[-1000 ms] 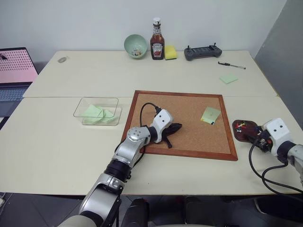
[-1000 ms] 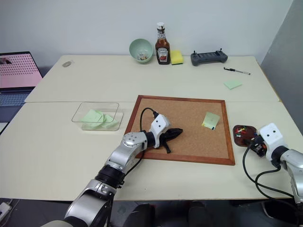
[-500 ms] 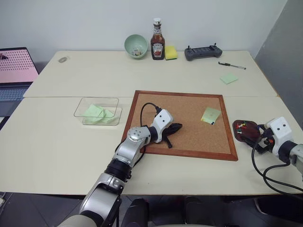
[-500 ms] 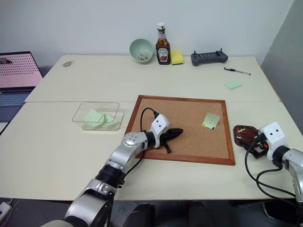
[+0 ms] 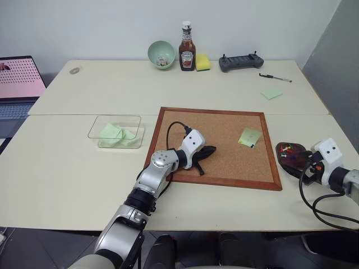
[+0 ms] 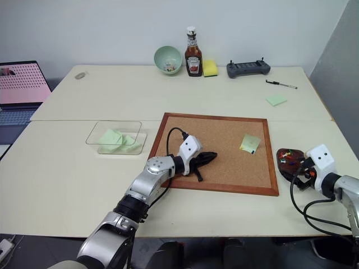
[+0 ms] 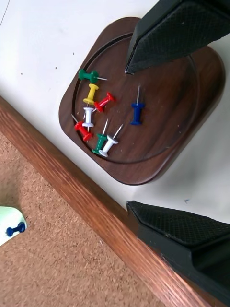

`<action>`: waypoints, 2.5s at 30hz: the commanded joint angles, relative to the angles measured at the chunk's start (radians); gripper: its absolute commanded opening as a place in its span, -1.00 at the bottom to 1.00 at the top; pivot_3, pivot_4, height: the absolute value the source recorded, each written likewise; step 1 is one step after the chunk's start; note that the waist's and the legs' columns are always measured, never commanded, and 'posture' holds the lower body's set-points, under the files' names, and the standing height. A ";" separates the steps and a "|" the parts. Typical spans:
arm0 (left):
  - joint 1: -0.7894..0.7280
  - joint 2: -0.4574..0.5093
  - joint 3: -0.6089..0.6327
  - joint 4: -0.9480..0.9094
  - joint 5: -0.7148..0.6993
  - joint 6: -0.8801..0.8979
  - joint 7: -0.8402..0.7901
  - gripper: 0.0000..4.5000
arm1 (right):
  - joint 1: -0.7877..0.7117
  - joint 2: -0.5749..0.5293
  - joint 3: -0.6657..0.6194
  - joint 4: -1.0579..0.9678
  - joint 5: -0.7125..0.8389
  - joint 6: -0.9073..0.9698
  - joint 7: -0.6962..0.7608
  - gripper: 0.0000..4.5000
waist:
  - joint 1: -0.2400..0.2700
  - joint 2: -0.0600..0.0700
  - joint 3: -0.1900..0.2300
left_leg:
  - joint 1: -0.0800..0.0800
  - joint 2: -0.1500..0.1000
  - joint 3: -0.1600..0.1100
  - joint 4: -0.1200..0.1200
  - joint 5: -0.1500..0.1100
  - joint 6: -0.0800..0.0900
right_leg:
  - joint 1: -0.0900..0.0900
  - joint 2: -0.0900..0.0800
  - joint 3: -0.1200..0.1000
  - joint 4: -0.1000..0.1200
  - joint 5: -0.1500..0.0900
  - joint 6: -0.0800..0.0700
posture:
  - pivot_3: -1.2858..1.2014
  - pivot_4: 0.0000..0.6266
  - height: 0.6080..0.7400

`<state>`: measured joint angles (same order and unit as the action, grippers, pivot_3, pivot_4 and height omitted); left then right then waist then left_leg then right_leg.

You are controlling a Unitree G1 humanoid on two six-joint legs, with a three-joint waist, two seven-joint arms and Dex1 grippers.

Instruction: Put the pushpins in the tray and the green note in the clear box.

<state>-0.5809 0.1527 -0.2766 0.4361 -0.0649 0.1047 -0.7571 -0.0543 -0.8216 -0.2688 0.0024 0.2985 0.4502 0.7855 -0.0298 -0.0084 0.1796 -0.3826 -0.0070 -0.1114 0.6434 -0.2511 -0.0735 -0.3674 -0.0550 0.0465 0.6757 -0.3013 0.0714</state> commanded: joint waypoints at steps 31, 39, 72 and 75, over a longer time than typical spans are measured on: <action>0.027 0.001 -0.009 0.009 0.027 0.033 0.024 -1.00 | -0.313 0.187 0.243 0.085 -0.019 -0.026 -0.009 1.00 | 0.000 0.000 0.000 | 0.000 0.000 -0.001 0.000 0.000 0.000 | -0.001 0.000 -0.001 0.000 0.000 0.000 | 0.03 -0.52 1.00; 0.033 0.002 -0.011 -0.001 0.026 0.039 0.025 -1.00 | -0.315 0.180 0.228 0.110 -0.017 -0.039 -0.005 0.52 | 0.000 0.000 0.000 | 0.000 0.000 -0.001 0.000 0.000 0.000 | -0.001 0.000 -0.001 0.000 0.000 0.000 | 0.03 -0.52 1.00; 0.042 0.008 -0.017 -0.005 0.034 0.035 0.024 -1.00 | -0.293 0.145 0.210 0.061 -0.026 -0.095 0.055 -0.78 | -0.001 0.000 0.000 | 0.000 0.000 -0.001 -0.001 0.000 0.000 | -0.001 0.000 -0.001 0.000 0.000 0.000 | 0.03 -0.52 1.00; 0.041 0.005 -0.017 -0.003 0.035 0.034 0.024 -1.00 | -0.295 0.141 0.224 0.076 -0.060 -0.117 0.038 -0.50 | -0.001 0.000 0.000 | 0.000 0.000 -0.001 -0.001 0.000 0.000 | -0.001 0.000 -0.001 0.000 0.000 0.000 | 0.03 -0.52 1.00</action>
<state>-0.5640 0.1539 -0.2774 0.4007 -0.0544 0.1232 -0.7345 -0.3407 -0.6593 -0.0358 0.1040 0.2574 0.3710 0.8272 -0.0309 -0.0088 0.1798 -0.3830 -0.0067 -0.1120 0.6428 -0.2511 -0.0736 -0.3685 -0.0550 0.0457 0.6755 -0.3012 0.0713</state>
